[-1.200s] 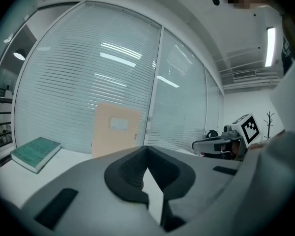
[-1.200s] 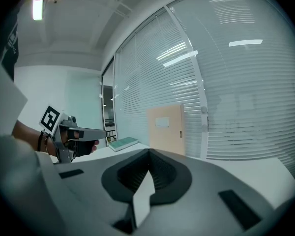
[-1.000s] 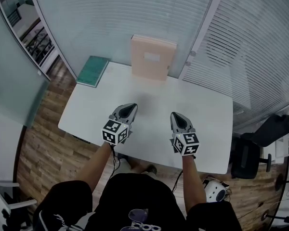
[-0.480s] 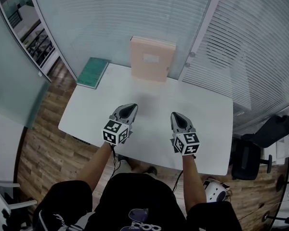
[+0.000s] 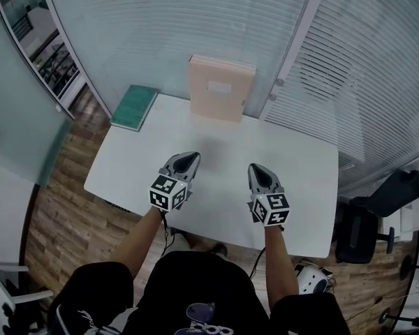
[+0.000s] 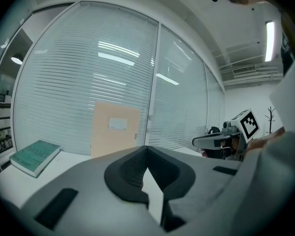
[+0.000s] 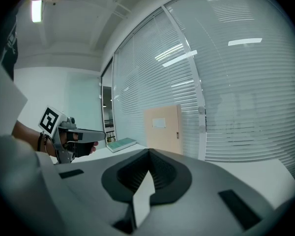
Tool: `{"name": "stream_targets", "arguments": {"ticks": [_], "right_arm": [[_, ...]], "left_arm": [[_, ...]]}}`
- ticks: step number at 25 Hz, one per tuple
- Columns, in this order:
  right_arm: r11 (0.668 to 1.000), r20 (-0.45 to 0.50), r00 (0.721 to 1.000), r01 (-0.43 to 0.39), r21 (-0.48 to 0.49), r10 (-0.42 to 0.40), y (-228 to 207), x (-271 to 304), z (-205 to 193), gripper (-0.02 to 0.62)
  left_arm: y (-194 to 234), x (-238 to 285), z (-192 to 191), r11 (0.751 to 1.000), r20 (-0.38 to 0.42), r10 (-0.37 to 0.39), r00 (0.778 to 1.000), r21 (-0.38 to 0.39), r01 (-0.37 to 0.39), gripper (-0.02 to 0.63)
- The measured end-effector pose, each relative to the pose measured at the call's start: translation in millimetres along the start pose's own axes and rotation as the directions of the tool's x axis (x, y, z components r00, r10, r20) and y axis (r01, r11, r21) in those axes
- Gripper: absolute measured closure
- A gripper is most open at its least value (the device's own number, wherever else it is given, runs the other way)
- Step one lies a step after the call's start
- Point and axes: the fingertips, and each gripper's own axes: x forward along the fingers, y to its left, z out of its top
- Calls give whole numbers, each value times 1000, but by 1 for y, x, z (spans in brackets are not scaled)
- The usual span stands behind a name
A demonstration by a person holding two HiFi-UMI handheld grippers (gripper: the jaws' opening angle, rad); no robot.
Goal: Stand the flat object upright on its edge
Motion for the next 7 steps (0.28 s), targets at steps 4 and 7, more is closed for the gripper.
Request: {"name": "stream_targets", "arguments": {"ticks": [4, 7], "right_arm": [[1000, -1, 1000, -3, 1, 3, -2, 4, 0, 574], [1000, 3, 1000, -5, 5, 5, -2, 8, 0, 574]], "left_arm": [[1, 3, -1, 1000, -4, -2, 1000, 1, 2, 586], [3, 5, -2, 1000, -7, -4, 1000, 1, 4, 586]]}}
